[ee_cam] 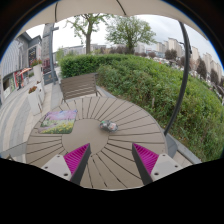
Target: Arrange mouse
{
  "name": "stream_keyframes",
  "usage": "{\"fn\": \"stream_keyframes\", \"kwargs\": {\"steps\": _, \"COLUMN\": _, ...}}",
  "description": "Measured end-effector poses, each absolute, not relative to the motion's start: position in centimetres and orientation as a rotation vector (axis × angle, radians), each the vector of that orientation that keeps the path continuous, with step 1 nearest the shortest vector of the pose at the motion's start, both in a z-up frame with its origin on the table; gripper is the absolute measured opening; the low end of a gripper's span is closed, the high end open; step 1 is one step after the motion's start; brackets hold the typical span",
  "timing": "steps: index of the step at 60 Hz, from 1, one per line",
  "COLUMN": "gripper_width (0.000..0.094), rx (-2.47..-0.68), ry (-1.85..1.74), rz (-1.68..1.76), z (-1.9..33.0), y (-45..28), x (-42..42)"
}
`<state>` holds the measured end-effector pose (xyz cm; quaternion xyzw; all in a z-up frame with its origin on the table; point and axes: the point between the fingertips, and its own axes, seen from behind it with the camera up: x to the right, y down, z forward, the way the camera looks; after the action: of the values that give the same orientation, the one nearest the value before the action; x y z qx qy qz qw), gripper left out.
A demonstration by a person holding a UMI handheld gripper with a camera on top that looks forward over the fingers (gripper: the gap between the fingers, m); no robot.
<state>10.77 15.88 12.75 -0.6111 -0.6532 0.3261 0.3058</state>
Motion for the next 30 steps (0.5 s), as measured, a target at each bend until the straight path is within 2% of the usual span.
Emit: {"fn": "stream_keyframes", "kwargs": {"steps": 30, "gripper_width": 0.0855, "rx": -1.519, "ry": -1.693, "rz": 0.905, "z": 3.3, "y": 15.6, "x": -0.8}}
